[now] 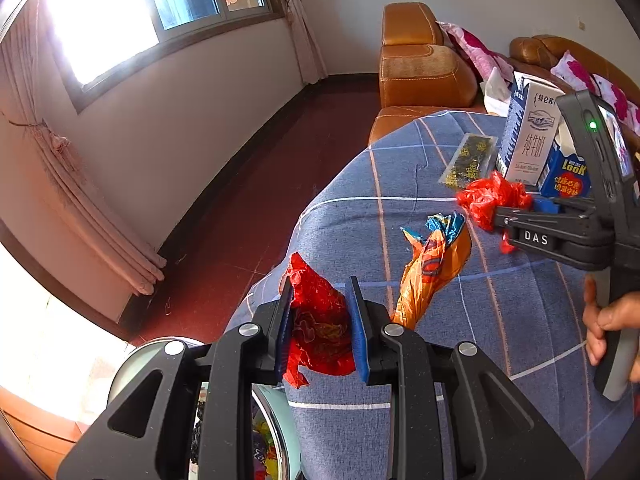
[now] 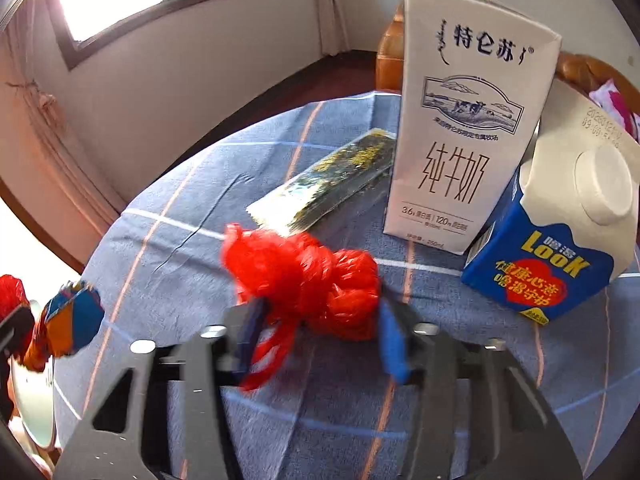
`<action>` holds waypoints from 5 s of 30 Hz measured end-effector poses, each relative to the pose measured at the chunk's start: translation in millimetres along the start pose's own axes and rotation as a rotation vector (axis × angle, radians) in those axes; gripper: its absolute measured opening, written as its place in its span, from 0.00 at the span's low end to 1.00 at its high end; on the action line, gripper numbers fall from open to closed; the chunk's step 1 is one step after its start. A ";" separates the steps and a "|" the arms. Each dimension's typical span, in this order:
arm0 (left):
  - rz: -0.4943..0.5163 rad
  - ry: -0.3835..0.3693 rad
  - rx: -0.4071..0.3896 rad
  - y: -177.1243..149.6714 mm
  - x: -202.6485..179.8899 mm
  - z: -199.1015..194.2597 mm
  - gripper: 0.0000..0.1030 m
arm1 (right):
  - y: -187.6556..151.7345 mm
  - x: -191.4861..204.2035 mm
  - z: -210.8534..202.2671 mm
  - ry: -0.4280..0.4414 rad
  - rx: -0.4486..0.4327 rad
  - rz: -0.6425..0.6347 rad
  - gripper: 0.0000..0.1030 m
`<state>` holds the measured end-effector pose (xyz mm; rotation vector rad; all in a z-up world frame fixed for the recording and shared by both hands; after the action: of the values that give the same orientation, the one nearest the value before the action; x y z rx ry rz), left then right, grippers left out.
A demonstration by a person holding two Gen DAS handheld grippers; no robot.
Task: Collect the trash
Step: 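Grasp the red bag with the left tool while the right tool grasps the other red bag, then carry the red bags over the bin with both tools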
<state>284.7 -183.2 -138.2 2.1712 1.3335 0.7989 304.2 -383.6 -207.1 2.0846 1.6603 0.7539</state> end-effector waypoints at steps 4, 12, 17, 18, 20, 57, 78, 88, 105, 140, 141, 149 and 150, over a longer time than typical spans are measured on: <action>-0.008 -0.004 -0.012 -2.5 2.1 -9.7 0.24 | -8.7 4.8 -15.4 -0.004 -0.010 -0.015 0.28; -0.008 0.008 -0.043 -11.9 8.0 -37.1 0.24 | -33.6 26.4 -68.5 -0.016 -0.081 -0.043 0.27; -0.023 0.015 -0.049 -28.6 17.2 -55.1 0.24 | -55.4 40.7 -100.3 -0.020 -0.117 -0.048 0.27; -0.026 0.016 -0.048 -31.9 19.1 -57.5 0.24 | -60.2 43.8 -106.7 -0.015 -0.123 -0.047 0.27; -0.038 0.018 -0.041 -42.0 24.8 -62.9 0.24 | -67.1 49.2 -117.2 -0.014 -0.131 -0.044 0.27; -0.227 0.039 -0.010 -131.2 116.0 -104.1 0.24 | -121.3 185.0 -153.8 0.102 -0.146 -0.158 0.27; -0.333 0.075 -0.003 -152.8 167.4 -107.0 0.24 | -126.8 251.6 -150.4 0.173 -0.137 -0.249 0.27; -0.367 0.092 0.016 -161.1 185.3 -99.4 0.24 | -126.2 277.5 -140.8 0.201 -0.125 -0.285 0.27; -0.411 0.116 0.070 -176.2 206.2 -75.7 0.24 | -123.3 304.3 -107.1 0.211 -0.080 -0.317 0.27; -0.384 0.169 0.164 -171.5 197.7 -23.2 0.24 | -120.7 316.9 -47.1 0.196 0.026 -0.317 0.28; -0.383 0.169 0.167 -171.1 198.0 -21.8 0.24 | -120.9 317.5 -47.0 0.197 0.029 -0.318 0.28; -0.382 0.170 0.196 -171.0 196.6 -10.0 0.27 | -115.8 321.4 -35.9 0.204 0.057 -0.332 0.31; -0.378 0.171 0.196 -170.6 196.6 -9.7 0.29 | -115.2 321.5 -34.7 0.204 0.060 -0.336 0.32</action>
<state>240.9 66.9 -196.5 1.9299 1.9077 0.7388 246.2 -45.7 -190.4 1.7440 2.0973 0.8323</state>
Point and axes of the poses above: each gripper's, at about its wrist camera, not at the fingertips, and z roughly the way its jaws point, x to its left, y to its top, the point moved 8 cm from there along z, roughly the way its jaws point, and after that the axes turned 3 degrees about y, right-handed, at the moved point
